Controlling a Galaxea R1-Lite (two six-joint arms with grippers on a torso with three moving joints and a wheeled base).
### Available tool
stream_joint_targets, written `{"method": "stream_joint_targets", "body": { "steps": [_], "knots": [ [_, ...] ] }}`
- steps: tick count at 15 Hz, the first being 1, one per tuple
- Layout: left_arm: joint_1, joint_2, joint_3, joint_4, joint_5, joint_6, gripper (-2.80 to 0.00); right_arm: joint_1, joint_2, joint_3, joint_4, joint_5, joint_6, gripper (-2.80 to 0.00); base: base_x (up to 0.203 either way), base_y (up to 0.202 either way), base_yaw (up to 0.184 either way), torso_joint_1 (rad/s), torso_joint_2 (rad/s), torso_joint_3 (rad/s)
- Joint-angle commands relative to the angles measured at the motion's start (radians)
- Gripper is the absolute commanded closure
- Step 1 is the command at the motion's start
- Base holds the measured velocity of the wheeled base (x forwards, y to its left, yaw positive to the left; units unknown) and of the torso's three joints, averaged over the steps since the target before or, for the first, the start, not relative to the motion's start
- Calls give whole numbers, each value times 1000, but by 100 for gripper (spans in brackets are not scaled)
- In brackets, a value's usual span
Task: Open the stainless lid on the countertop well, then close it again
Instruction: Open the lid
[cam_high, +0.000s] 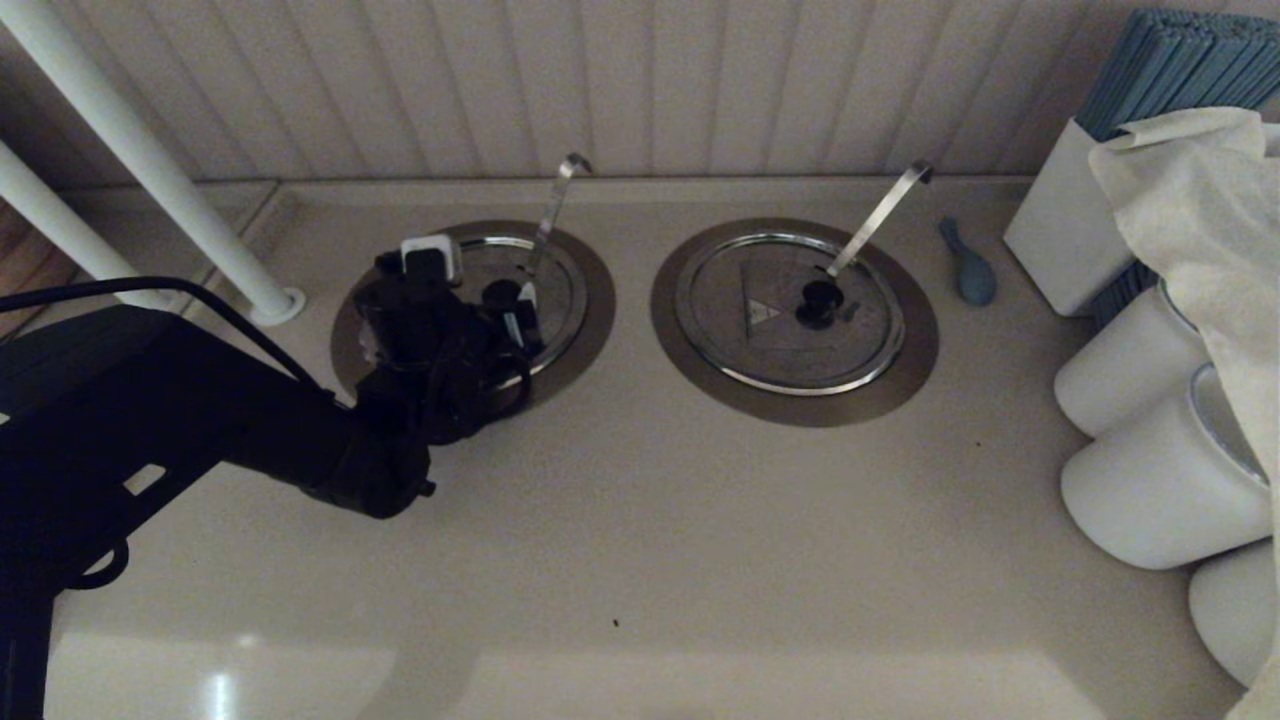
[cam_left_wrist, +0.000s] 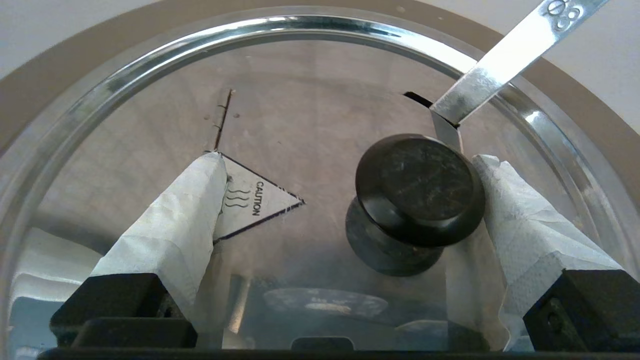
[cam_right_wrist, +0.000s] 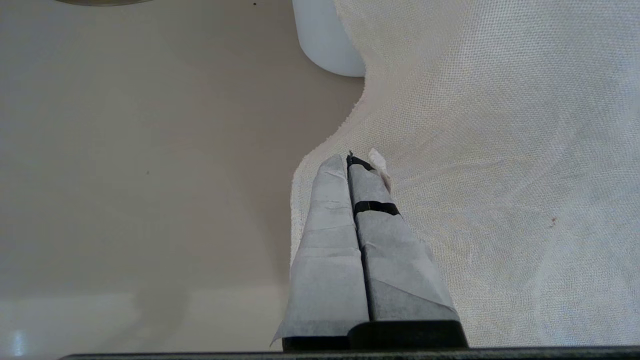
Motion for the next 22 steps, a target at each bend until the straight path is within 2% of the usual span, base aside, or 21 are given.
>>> {"method": "stream_joint_targets", "body": {
  "steps": [1,11,22],
  "knots": [
    [4,-7,0,-9,3,0,-280,0,2,0,-1,-1,0,0,0,0,0,0,0,0],
    [33,-54,0,-6,0,0,-280,0,2,0,-1,-1,0,0,0,0,0,0,0,0],
    [106,-89,7,-9,-16,2,-280,0,2,0,-1,-1,0,0,0,0,0,0,0,0]
  ]
}}
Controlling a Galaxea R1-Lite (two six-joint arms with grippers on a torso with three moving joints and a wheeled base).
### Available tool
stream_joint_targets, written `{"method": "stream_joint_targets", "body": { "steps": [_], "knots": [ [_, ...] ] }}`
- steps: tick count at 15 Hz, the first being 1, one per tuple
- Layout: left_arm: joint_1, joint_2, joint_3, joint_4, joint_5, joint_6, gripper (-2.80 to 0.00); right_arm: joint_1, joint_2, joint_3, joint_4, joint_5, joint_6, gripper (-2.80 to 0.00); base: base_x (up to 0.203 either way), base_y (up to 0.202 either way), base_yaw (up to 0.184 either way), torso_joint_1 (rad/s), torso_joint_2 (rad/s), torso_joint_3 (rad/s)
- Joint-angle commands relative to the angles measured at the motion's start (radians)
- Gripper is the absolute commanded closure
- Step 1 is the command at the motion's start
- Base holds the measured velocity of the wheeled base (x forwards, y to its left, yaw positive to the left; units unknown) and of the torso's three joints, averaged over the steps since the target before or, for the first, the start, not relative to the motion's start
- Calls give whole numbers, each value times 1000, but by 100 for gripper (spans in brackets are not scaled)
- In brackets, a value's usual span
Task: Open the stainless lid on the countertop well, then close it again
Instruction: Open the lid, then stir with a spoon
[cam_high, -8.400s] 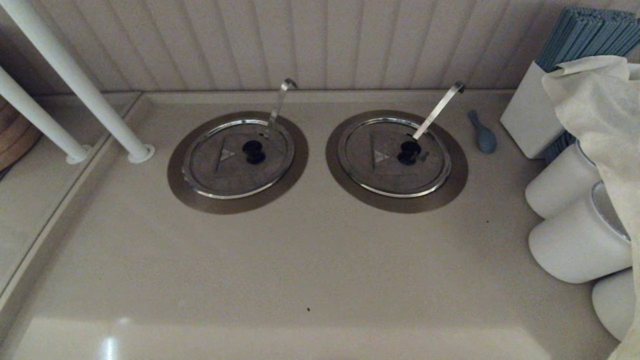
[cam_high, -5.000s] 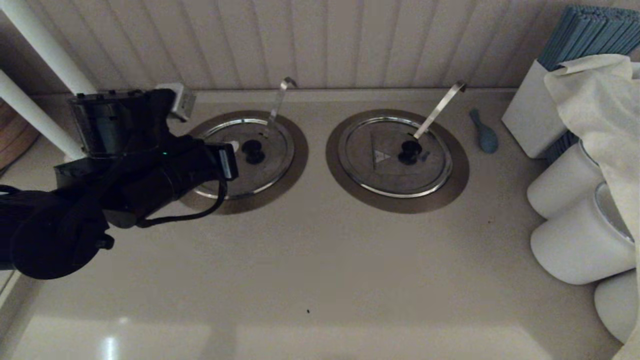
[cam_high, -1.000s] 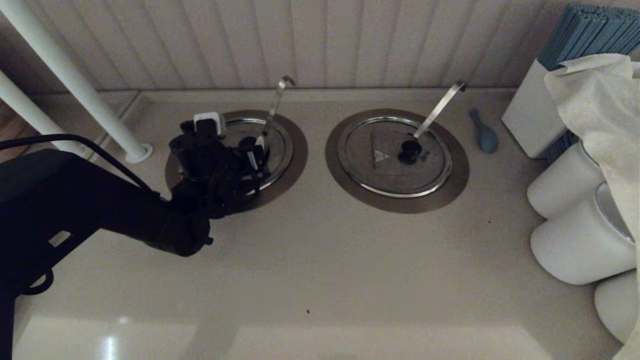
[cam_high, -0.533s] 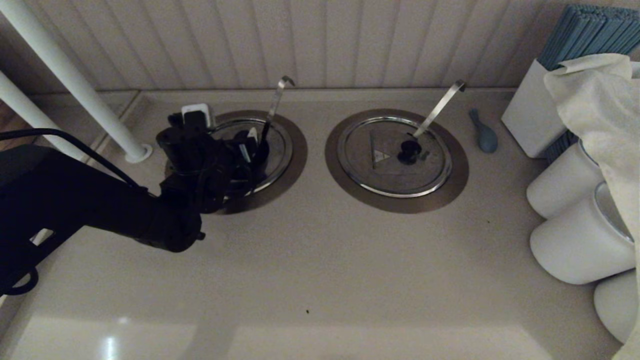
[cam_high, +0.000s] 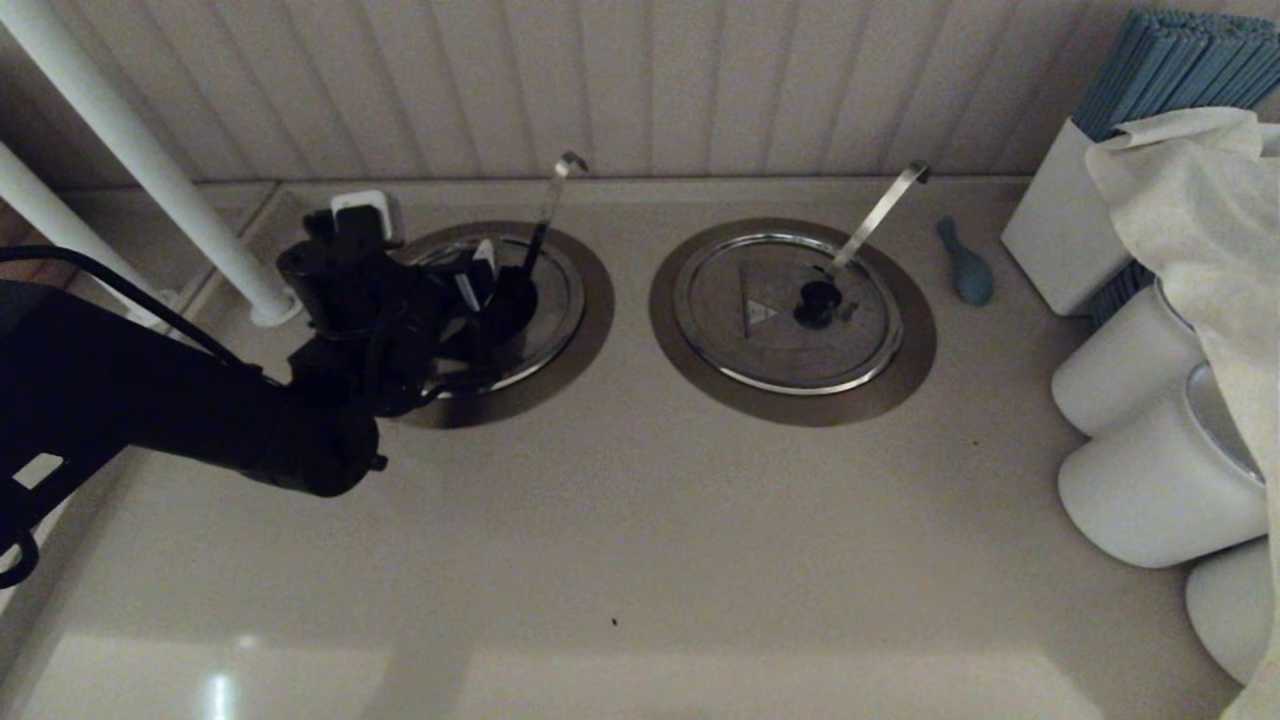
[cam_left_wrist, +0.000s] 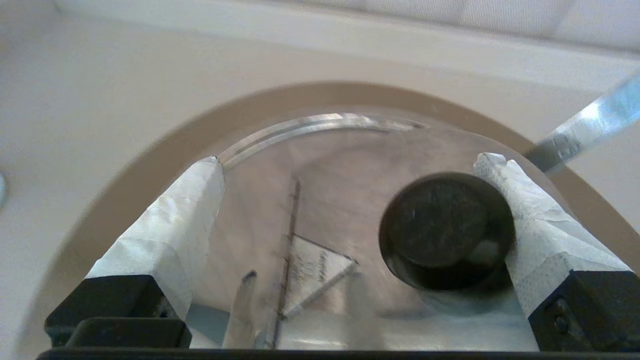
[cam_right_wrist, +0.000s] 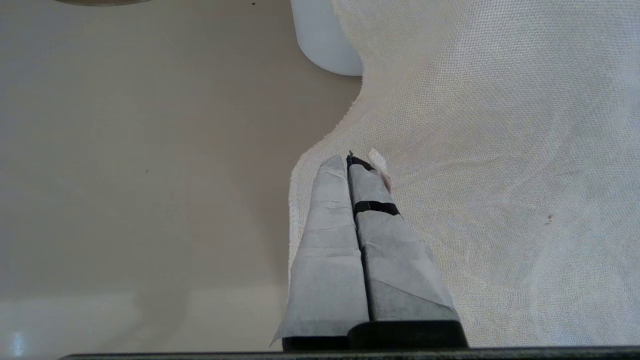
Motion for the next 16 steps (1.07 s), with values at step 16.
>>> {"method": "stream_joint_targets", "body": {
  "steps": [16],
  "knots": [
    [220,-89,-2,-87,-119,-2,-280,0,2,0,-1,0,0,0,0,0,0,0,0,0]
  ]
}}
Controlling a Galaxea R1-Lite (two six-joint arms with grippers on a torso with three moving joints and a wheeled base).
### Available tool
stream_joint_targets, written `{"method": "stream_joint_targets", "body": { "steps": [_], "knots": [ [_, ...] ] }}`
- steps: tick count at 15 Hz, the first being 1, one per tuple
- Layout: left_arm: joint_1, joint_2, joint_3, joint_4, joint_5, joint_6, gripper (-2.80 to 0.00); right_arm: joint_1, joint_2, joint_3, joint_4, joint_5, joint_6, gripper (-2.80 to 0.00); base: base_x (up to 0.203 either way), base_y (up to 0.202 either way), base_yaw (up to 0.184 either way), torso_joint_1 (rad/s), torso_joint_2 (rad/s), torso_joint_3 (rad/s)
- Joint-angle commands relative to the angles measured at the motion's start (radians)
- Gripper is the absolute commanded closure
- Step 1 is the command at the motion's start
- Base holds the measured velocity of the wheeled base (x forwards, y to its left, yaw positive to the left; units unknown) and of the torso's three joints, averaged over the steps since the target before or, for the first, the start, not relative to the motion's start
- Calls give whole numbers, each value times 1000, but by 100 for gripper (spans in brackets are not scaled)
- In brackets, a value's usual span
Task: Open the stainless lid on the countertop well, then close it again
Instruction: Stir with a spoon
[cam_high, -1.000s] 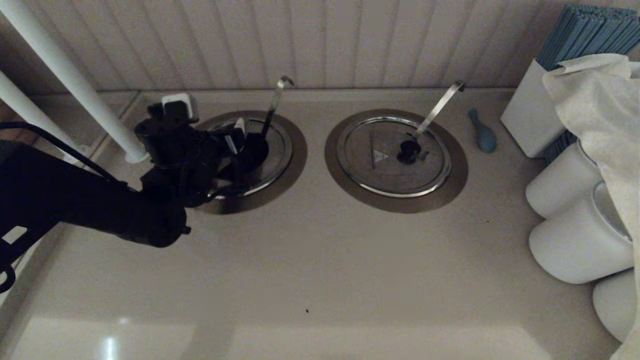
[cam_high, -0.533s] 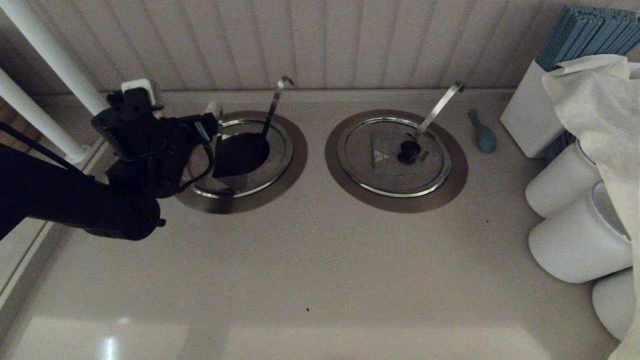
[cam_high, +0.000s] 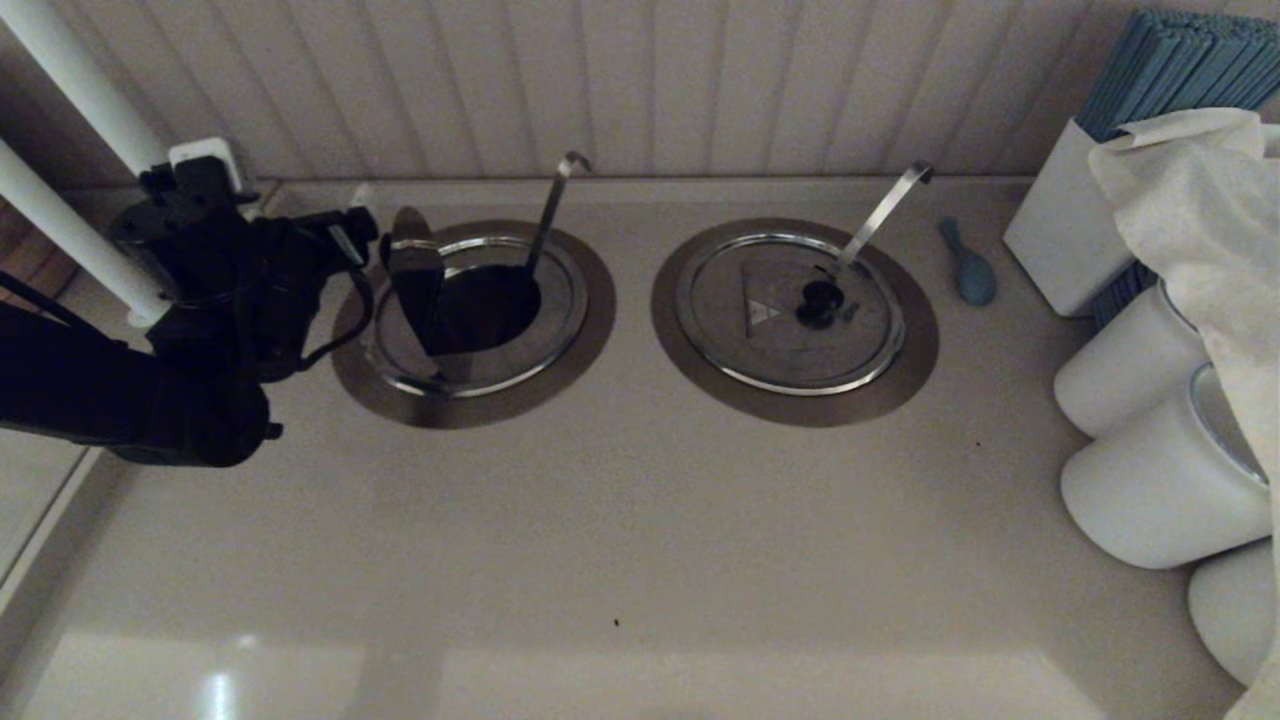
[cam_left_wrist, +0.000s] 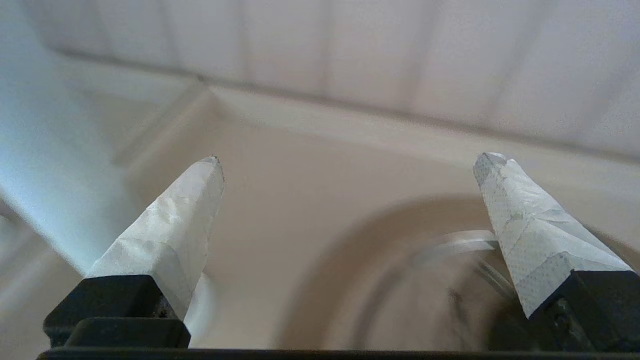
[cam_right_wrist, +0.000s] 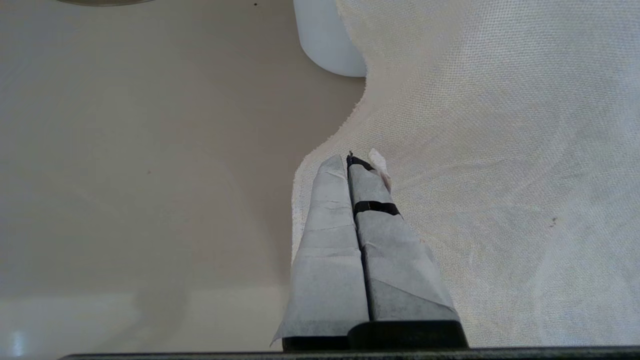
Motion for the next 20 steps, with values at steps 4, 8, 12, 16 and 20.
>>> {"method": "stream_joint_targets", "body": {
  "steps": [4,8,12,16,20],
  "knots": [
    [140,-70,-26,-5,-61,-3,-280,0,2,0,0,0,0,0,0,0,0,0,0,0],
    [148,-141,-36,35,-74,-21,-280,0,2,0,0,0,0,0,0,0,0,0,0,0],
    [-65,-301,-15,238,-69,-163,-280,0,2,0,0,0,0,0,0,0,0,0,0,0],
    [-363,-392,-6,476,-73,-310,-280,0,2,0,0,0,0,0,0,0,0,0,0,0],
    [-411,-284,13,510,-69,-330,-280,0,2,0,0,0,1,0,0,0,0,0,0,0]
  ]
}}
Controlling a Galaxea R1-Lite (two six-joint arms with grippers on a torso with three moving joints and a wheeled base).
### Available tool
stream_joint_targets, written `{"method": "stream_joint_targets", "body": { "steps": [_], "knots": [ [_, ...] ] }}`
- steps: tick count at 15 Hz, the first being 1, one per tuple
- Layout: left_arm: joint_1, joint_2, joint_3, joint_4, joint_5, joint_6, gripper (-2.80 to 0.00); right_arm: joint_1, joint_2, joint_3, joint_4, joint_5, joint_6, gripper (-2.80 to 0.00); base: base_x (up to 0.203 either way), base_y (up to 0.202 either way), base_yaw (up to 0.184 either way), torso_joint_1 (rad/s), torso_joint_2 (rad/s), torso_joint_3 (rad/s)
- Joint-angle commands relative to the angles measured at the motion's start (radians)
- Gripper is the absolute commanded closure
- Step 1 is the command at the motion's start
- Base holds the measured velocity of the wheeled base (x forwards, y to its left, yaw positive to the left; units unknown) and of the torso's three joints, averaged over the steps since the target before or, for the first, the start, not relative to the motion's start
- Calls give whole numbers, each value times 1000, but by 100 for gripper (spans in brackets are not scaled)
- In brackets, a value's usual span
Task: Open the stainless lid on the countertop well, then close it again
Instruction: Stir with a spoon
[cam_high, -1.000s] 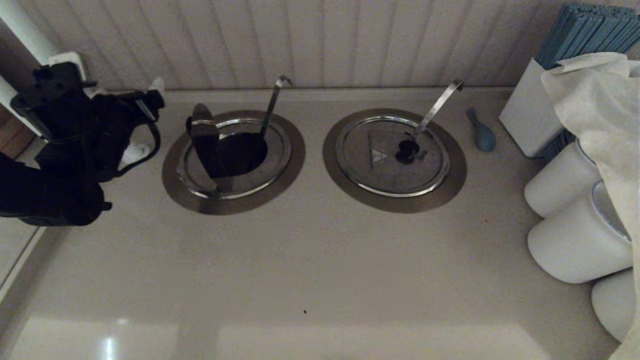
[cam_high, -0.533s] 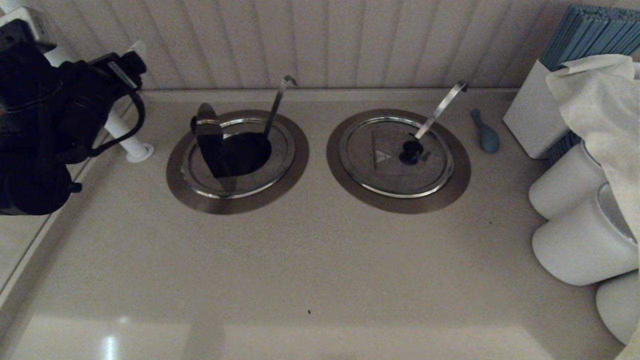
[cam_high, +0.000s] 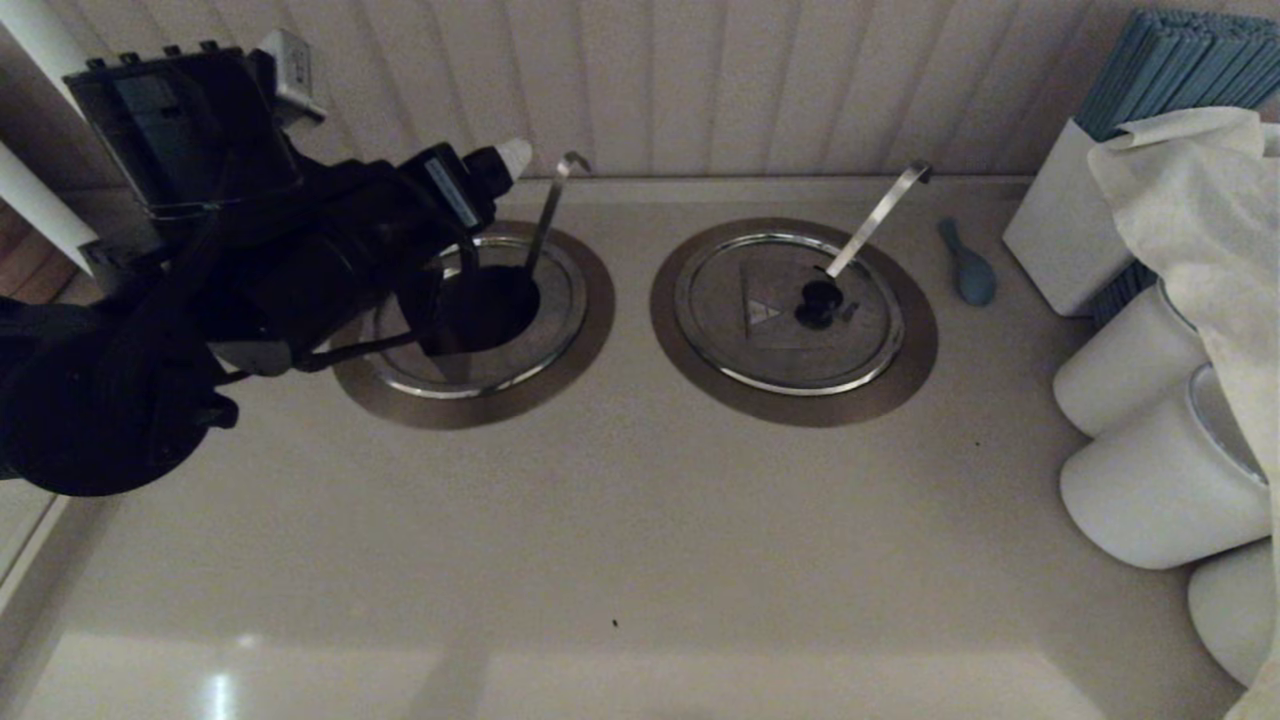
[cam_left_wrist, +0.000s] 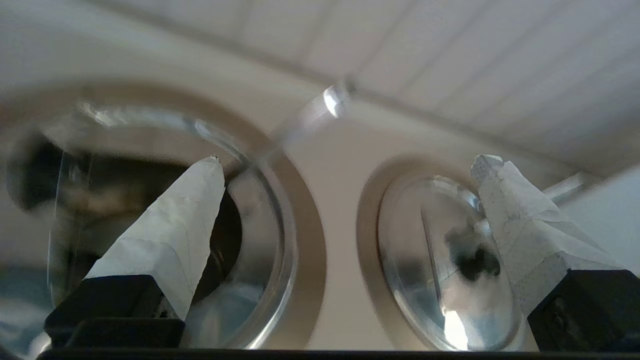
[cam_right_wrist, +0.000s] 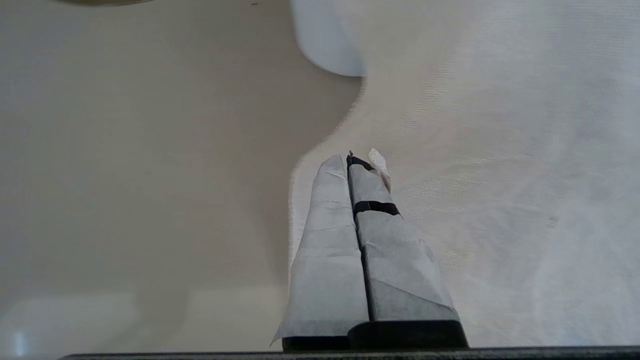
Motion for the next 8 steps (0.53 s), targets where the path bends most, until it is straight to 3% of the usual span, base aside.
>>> {"method": "stream_joint_targets", "body": {
  "steps": [1,5,8],
  "knots": [
    [-6,57,3,-5,3,-2,-280,0,2,0,-1,0,1,0,0,0,0,0,0,0],
    [5,97,4,-7,11,46,-280,0,2,0,-1,0,-1,0,0,0,0,0,0,0],
    [58,102,2,-6,23,100,-280,0,2,0,-1,0,-1,0,0,0,0,0,0,0]
  ]
}}
